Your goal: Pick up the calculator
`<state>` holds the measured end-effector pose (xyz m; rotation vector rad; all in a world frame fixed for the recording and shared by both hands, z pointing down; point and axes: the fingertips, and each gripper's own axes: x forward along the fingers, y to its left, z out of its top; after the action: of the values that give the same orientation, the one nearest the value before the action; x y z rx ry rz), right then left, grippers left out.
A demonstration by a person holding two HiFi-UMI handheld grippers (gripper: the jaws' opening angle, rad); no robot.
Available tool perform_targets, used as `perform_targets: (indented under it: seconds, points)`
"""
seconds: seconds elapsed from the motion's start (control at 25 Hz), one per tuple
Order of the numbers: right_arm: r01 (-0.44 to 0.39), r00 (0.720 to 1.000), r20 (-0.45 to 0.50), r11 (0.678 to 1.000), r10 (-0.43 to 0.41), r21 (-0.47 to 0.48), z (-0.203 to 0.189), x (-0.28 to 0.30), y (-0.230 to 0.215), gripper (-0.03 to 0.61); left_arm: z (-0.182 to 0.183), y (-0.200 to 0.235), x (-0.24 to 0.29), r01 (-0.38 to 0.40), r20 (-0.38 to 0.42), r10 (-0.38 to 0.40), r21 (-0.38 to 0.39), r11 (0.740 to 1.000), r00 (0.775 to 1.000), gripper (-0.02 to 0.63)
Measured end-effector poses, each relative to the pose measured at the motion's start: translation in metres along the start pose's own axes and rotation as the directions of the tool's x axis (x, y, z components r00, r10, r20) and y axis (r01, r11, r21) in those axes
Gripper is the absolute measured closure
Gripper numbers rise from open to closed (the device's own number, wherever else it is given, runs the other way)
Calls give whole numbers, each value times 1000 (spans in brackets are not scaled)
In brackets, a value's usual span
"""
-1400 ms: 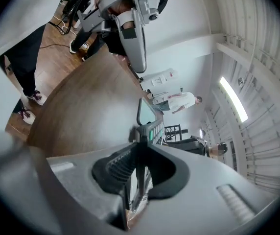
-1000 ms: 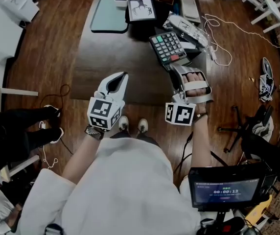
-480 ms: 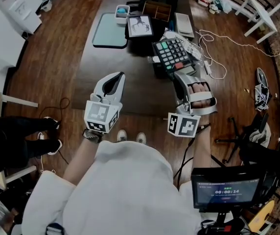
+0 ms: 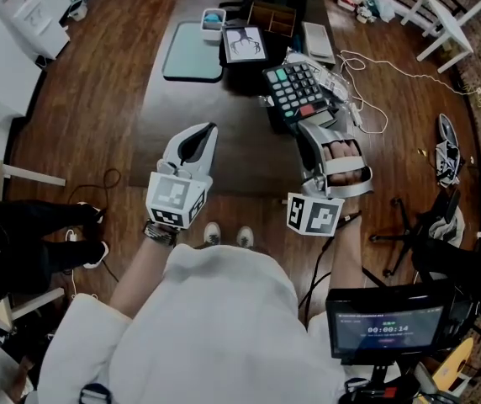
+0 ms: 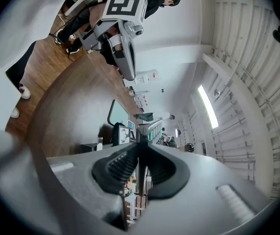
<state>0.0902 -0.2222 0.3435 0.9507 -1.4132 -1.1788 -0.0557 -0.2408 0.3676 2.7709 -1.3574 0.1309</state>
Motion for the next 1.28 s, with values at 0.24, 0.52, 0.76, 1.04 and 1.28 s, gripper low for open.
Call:
perform_targets:
  seconds: [0.24,0.52,0.76,1.04,1.28]
  points:
    - [-18,999,-30,1000,17,-22,21,-14,5,523,-4,4,-18,46,-6,-46,0,999,999,607]
    - [-34,998,-61,999,32,-20,34,-39,13,523,-17,-6,-36,88,-27,-89,-24,996,996,607]
    - [-18,998,-54,1000,17,-25,38,-68,16,523,-14,-26,-55,83,-13,-83,3,997,996,607]
    - [12,1000,-8,999,-12,-40,41,-134,27,523,-12,-73,-109,29,28,-29,-5,1000,999,607]
    - [13,1000,25,998,-11,-53,46,-199,47,523,-14,-131,-169,1,68,-3,31,1000,998,607]
